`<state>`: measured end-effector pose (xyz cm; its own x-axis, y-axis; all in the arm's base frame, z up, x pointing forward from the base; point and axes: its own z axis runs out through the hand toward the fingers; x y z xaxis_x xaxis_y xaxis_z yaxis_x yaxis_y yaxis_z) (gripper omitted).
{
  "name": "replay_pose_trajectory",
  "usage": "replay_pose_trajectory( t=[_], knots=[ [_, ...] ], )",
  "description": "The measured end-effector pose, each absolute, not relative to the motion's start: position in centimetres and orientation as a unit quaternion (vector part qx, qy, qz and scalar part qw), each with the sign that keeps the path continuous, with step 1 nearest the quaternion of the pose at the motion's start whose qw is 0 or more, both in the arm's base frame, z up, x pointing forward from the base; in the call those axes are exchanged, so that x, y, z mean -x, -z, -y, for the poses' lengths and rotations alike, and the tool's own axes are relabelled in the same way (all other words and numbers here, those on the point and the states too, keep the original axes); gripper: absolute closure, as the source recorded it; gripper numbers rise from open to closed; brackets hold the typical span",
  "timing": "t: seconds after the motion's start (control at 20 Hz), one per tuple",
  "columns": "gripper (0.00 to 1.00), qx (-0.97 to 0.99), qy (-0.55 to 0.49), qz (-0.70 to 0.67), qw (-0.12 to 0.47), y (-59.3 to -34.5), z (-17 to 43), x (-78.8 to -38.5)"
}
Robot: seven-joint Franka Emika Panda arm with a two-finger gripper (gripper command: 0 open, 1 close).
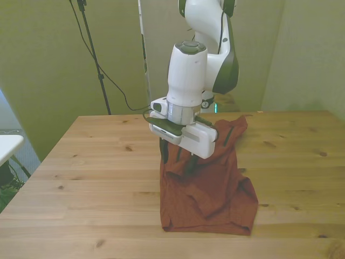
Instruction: Unfold the shorts
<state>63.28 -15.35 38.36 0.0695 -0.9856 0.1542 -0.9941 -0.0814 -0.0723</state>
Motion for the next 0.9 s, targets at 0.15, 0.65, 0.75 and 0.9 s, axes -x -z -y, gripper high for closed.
replay_pose_trajectory(
  t=[0.15, 0.65, 0.75, 0.9],
  knots=[
    [1.0, -0.732, -0.08, 0.676, 0.026, -38.21, 15.1, -63.35],
    [1.0, -0.733, -0.079, 0.675, 0.027, -38.06, 15.03, -63.38],
    [1.0, -0.734, -0.079, 0.674, 0.027, -38.06, 15.03, -63.38],
    [1.0, -0.734, -0.079, 0.674, 0.027, -38.06, 15.03, -63.38]
  ],
)
